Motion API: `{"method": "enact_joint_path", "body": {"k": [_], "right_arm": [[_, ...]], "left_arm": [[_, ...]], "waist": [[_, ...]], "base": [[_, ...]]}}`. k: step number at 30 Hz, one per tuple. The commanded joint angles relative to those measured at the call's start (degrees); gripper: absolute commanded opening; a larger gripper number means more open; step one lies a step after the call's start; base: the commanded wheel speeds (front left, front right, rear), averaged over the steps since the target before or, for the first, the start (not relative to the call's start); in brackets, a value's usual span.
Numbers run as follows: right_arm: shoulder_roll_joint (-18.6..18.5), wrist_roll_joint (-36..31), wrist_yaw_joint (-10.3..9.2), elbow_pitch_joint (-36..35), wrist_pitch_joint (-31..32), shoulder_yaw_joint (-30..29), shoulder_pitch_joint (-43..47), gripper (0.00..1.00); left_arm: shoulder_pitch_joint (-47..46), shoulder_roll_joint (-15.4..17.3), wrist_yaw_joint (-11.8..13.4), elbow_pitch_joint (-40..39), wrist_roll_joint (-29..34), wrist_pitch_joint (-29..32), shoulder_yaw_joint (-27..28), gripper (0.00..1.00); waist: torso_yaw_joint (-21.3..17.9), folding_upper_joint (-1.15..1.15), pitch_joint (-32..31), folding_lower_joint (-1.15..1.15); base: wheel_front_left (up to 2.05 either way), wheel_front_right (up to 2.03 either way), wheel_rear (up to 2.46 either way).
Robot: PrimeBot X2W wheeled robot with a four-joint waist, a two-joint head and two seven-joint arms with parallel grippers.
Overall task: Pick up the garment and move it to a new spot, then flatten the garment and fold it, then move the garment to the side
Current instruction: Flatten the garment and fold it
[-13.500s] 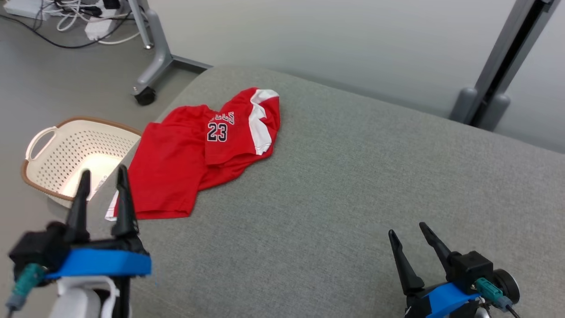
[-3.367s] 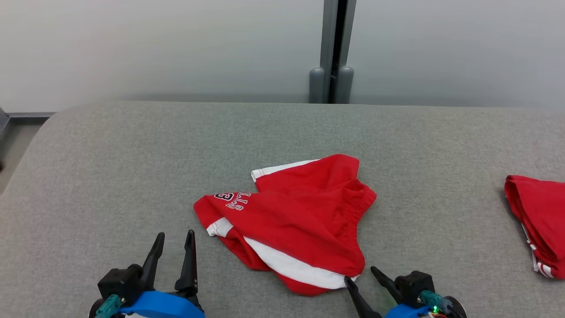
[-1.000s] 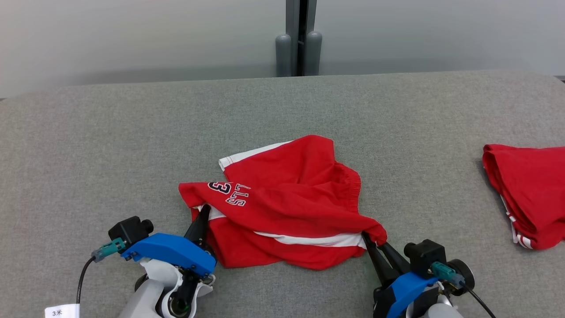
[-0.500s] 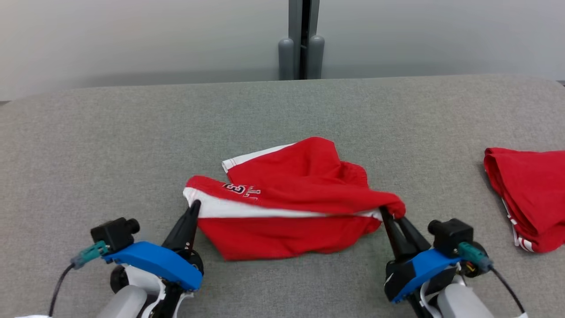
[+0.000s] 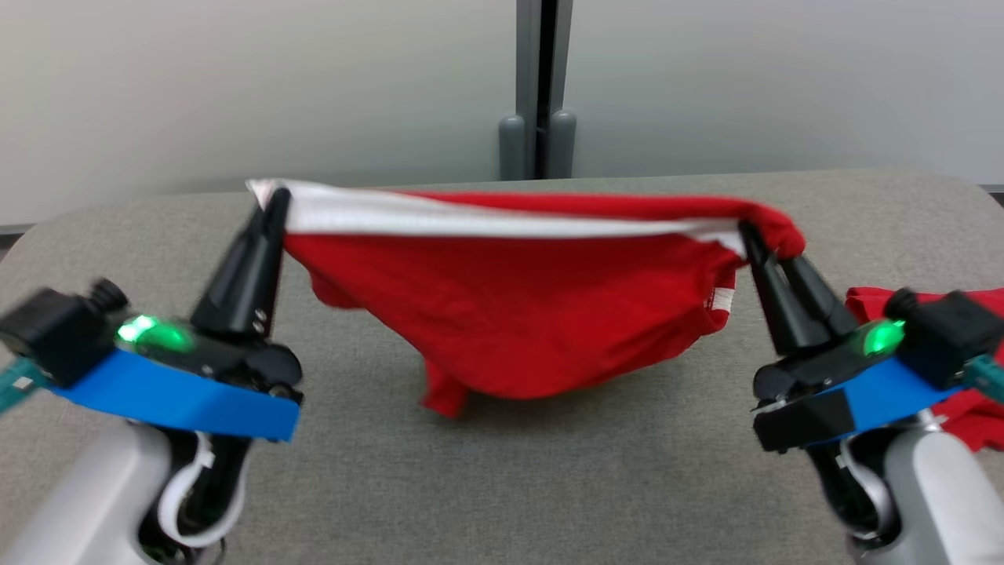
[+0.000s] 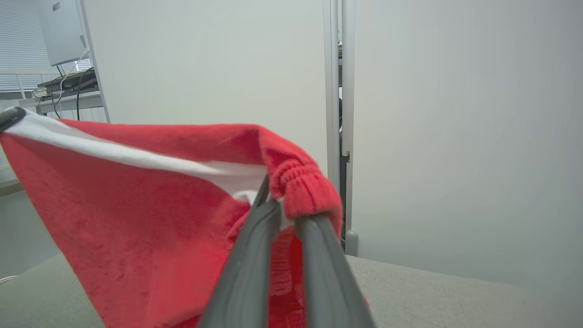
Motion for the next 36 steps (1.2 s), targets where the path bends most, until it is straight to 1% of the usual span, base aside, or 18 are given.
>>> {"method": "enact_joint_path", "body": {"k": [1, 6, 9, 12, 15, 16, 18, 21, 24, 27, 32, 34, 36], "right_arm": [[-0.8, 0.1, 0.01, -2.3, 0.9, -0.4, -1.0, 0.00], [-2.4, 0.6, 0.01, -13.6, 6.1, -1.9, -2.7, 0.00], [-2.8, 1.1, 0.01, -18.4, 9.0, -2.8, -3.9, 0.00], [-2.4, 2.3, 0.01, -20.9, 11.2, -3.2, -4.7, 0.00], [-3.4, 2.0, 0.01, -20.6, 12.7, -2.5, -6.1, 0.00], [-3.2, 2.6, 0.01, -20.0, 13.1, -1.9, -6.8, 0.00], [-3.0, 3.1, 0.01, -18.1, 13.3, -0.9, -9.2, 0.00], [-3.2, 3.2, 0.01, -13.3, 12.5, 0.9, -14.8, 0.00], [-3.0, 2.7, 0.01, -6.9, 11.0, 2.0, -22.6, 0.00], [-2.2, 0.7, 0.01, 0.4, 8.6, 2.2, -31.2, 0.00], [-0.1, -4.7, 0.01, 12.8, 3.3, 1.7, -42.7, 0.00], [1.0, -6.6, 0.01, 18.1, 1.6, 2.3, -45.0, 0.00], [2.1, -7.8, 0.01, 23.4, -0.1, 3.0, -46.1, 0.00]], "left_arm": [[-1.7, 1.0, 0.8, -1.8, 0.8, 0.3, 0.9, 0.00], [-6.9, 4.2, 4.0, -10.5, 3.1, 2.7, 3.8, 0.00], [-10.0, 5.6, 5.1, -13.7, 3.6, 4.8, 4.8, 0.00], [-13.1, 6.4, 5.7, -15.0, 4.3, 6.4, 5.5, 0.00], [-16.0, 5.8, 5.4, -14.0, 3.7, 7.3, 5.7, 0.00], [-17.0, 5.6, 5.2, -13.2, 3.6, 7.5, 5.7, 0.00], [-19.1, 5.3, 4.7, -10.9, 3.5, 7.7, 5.7, 0.00], [-23.7, 4.5, 3.3, -6.5, 4.5, 7.5, 5.5, 0.00], [-29.8, 3.6, 1.7, -0.8, 6.3, 6.6, 5.1, 0.00], [-36.5, 2.2, 0.1, 5.0, 8.5, 5.7, 4.4, 0.00], [-45.0, -1.2, -1.4, 14.4, 11.6, 3.1, 2.8, 0.00], [-46.0, -3.1, -1.8, 17.9, 11.7, 1.5, 2.4, 0.00], [-45.0, -4.7, -2.4, 21.2, 11.3, 0.1, 2.1, 0.00]], "waist": [[-0.6, 0.00, -0.6, 0.00], [-1.5, 0.00, -1.2, 0.00], [-1.8, 0.00, -0.6, 0.00], [-1.8, 0.00, 0.9, 0.00], [-1.6, 0.00, 3.2, 0.00], [-1.6, 0.00, 4.3, 0.00], [-1.6, 0.00, 6.4, 0.00], [-1.6, 0.00, 9.7, 0.00], [-1.6, 0.00, 12.8, 0.00], [-1.5, 0.00, 15.3, 0.00], [-0.6, 0.00, 19.5, 0.00], [-0.1, 0.00, 21.4, 0.00], [0.3, 0.00, 23.1, 0.00]], "base": [[0.00, 0.00, 0.00], [0.00, 0.00, 0.00], [0.00, 0.00, 0.00], [0.00, 0.00, 0.00], [0.00, 0.00, 0.00], [0.00, 0.00, 0.00], [0.00, 0.00, 0.00], [0.00, 0.00, 0.00], [0.00, 0.00, 0.00], [0.00, 0.00, 0.00], [0.00, 0.00, 0.00], [0.00, 0.00, 0.00], [0.00, 0.00, 0.00]]}}
